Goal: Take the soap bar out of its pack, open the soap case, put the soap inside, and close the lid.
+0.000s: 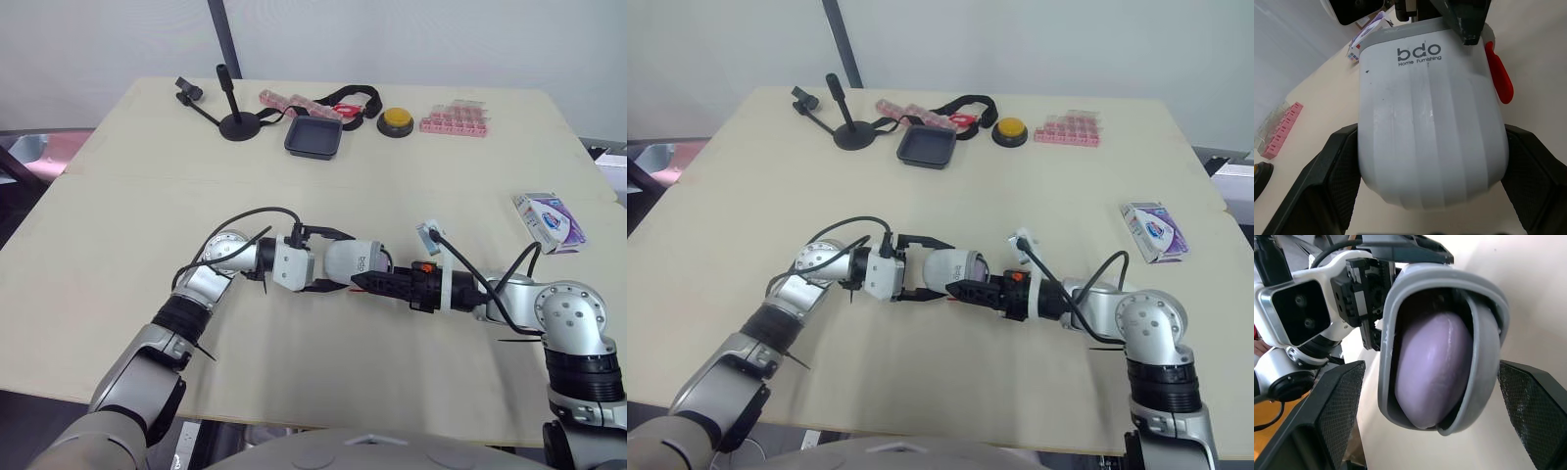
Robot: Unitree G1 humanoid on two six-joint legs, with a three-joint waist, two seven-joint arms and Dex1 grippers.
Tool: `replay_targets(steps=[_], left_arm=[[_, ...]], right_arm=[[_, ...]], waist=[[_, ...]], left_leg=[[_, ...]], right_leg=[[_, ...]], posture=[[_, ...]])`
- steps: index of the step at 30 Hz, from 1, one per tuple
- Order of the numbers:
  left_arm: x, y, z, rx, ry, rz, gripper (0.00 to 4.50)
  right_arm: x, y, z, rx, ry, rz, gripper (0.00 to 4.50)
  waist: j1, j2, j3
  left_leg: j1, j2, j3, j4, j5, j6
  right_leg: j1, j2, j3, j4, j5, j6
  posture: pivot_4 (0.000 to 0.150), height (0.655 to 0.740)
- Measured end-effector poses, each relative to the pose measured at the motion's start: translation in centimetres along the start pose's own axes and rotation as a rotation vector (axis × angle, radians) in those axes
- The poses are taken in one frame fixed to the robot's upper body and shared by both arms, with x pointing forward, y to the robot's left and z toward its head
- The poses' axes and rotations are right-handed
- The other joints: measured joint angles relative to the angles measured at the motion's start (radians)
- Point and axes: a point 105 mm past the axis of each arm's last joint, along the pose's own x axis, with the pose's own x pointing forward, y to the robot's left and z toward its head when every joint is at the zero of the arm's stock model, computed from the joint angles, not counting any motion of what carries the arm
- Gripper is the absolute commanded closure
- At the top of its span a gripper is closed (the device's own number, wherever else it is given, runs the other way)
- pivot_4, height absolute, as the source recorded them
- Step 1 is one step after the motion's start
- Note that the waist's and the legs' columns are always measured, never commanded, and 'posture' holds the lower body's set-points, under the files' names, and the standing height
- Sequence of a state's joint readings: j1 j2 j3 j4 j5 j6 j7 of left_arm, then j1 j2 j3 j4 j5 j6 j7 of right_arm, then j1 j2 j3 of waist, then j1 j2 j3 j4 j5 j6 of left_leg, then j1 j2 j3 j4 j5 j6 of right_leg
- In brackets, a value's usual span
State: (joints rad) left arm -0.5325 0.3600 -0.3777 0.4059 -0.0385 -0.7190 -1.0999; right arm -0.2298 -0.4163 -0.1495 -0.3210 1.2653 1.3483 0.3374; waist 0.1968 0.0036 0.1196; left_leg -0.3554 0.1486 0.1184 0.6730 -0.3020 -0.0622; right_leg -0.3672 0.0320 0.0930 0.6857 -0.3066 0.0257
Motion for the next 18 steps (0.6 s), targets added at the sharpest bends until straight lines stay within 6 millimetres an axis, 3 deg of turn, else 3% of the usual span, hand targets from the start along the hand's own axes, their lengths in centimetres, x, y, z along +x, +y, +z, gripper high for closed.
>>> replay_targets(steps=[2, 6, 9, 10, 18], left_arm=[[0.01, 0.0, 0.02, 0.0, 0.0, 0.0, 1.03], [0.04, 0.06, 0.06, -0.001, 0.0, 0.0, 1.03], [0.05, 0.18, -0.03, -0.01, 0.007, 0.009, 1.03], [0.03, 0.23, -0.01, -0.007, 0.007, 0.013, 1.03], [-0.04, 0.3, -0.07, -0.003, 0.015, 0.018, 1.03]], right_arm=[[0.09, 0.0, 0.0, 0.0, -0.002, 0.0, 0.01], [0.2, -0.16, 0.05, 0.004, -0.003, -0.006, 1.1], [0.42, -0.12, 0.32, 0.014, -0.004, 0.013, 2.23], [0.42, -0.15, 0.36, 0.021, -0.006, 0.018, 2.38], [0.53, -0.2, 0.47, 0.029, -0.01, 0.025, 2.39]], waist=[[0.0, 0.0, 0.0], [0.001, 0.0, 0.0], [-0.001, 0.0, 0.0], [-0.001, 0.0, 0.0], [0.004, 0.0, 0.0]], left_leg=[[-0.001, 0.0, 0.0, 0.0, 0.0, 0.0], [0.001, 0.0, 0.0, 0.0, 0.0, 0.0], [0.001, 0.0, 0.0, -0.001, 0.0, 0.0], [0.0, 0.0, 0.0, -0.001, 0.0, 0.0], [0.001, 0.0, 0.0, -0.001, 0.0, 0.0]], right_leg=[[0.0, 0.0, 0.0, 0.0, 0.0, 0.0], [0.0, 0.0, -0.001, 0.0, 0.0, 0.0], [0.0, 0.0, 0.0, 0.0, 0.0, 0.0], [0.0, 0.0, 0.0, 0.0, 0.0, 0.0], [0.001, 0.0, -0.001, -0.001, 0.0, 0.0]], posture=[[0.15, 0.74], [0.15, 0.74], [0.15, 0.74], [0.15, 0.74], [0.15, 0.74]])
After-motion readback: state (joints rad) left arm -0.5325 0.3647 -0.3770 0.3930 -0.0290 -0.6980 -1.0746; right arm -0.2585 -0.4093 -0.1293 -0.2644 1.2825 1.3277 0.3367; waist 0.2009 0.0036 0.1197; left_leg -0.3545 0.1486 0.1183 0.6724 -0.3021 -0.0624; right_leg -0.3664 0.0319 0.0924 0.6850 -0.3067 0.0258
